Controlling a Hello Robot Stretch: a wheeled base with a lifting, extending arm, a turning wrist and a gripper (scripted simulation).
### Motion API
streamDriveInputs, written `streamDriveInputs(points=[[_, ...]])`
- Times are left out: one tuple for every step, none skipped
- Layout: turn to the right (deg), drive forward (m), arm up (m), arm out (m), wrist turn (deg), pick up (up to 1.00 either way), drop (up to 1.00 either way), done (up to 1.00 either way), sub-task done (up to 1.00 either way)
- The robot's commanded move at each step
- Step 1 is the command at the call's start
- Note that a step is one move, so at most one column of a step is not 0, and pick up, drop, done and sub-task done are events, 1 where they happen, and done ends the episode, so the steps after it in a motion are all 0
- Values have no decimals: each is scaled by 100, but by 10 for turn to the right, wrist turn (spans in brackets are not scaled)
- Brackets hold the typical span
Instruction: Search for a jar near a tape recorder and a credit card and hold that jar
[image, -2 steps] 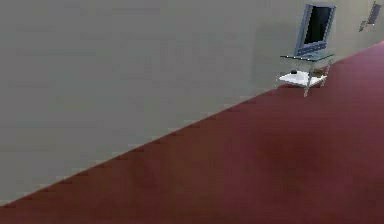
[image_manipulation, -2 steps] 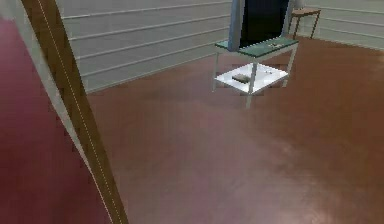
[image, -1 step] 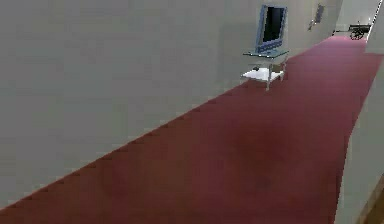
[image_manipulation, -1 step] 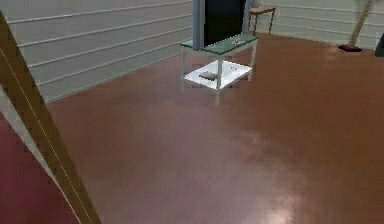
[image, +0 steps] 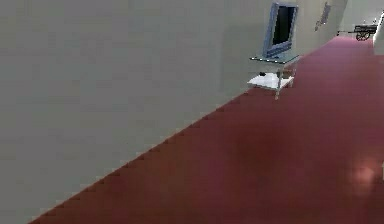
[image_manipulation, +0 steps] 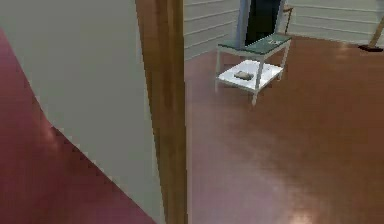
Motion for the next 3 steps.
streamDriveInputs(points=[[0, 20, 0, 0, 0, 0, 0, 0, 0], [360, 0, 0, 0, 0, 0, 0, 0, 0], [0, 100, 0, 0, 0, 0, 0, 0, 0]])
